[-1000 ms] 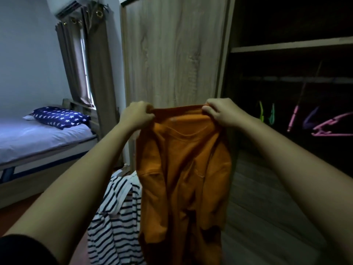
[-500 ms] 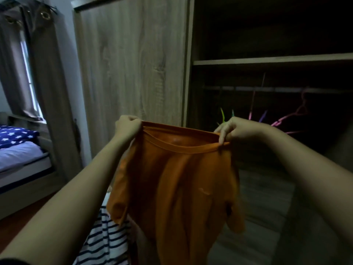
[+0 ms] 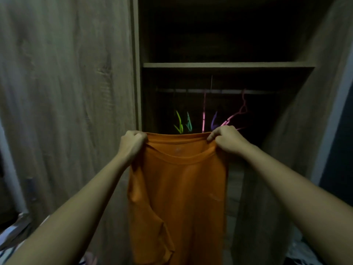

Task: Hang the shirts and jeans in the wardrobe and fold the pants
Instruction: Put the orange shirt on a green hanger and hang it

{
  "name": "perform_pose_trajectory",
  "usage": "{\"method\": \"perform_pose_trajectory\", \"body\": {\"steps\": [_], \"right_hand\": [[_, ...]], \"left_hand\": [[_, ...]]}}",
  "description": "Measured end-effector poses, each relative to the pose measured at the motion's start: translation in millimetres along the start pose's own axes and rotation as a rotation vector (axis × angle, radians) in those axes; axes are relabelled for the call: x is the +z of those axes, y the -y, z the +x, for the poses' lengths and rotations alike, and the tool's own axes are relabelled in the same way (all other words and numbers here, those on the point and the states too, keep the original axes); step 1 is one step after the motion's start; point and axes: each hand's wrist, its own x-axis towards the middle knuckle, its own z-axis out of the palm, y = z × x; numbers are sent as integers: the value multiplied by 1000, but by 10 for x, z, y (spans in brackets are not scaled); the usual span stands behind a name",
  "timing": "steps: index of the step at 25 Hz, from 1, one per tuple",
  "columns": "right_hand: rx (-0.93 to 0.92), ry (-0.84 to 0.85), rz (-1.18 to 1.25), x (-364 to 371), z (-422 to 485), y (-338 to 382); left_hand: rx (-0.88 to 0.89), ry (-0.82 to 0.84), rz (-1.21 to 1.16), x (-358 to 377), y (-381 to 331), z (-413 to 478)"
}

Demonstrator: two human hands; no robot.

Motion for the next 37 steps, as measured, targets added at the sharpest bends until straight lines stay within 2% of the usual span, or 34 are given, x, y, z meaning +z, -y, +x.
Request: {"method": "perform_pose_trajectory", "body": {"steps": [2, 4, 6, 9, 11, 17, 21, 24, 28, 32, 37], "right_hand": [[-16, 57, -25, -87, 108, -56], [-37, 148, -101, -96, 235, -77], [-77, 207, -178, -60, 376, -95], [-156, 262, -289, -10, 548, -148], [-219, 239, -342, -53, 655, -207], [-294, 192, -395, -272, 926, -481], [-284, 177, -374, -317, 928, -667], [-249, 167, -330, -276, 952, -808], [-234, 130, -310, -192, 902, -888], [-241, 97, -319, 62, 773, -867], [-126, 238, -313, 599, 669, -858]], "left_hand": [[19, 98, -84, 152, 20, 72], [38, 123, -161, 353, 45, 174], [33, 54, -150, 608, -3, 344], [69, -66, 43, 929, -111, 732], [52, -118, 58, 1073, -187, 1092], [-198, -174, -48, 1629, -250, 1814], [-150, -265, -135, 1853, -236, 1984], [-85, -323, -102, 1848, -268, 2018], [10, -281, 6, 1728, -251, 1782], [127, -328, 190, 1474, -107, 1078], [172, -267, 369, 776, 239, 101]]}}
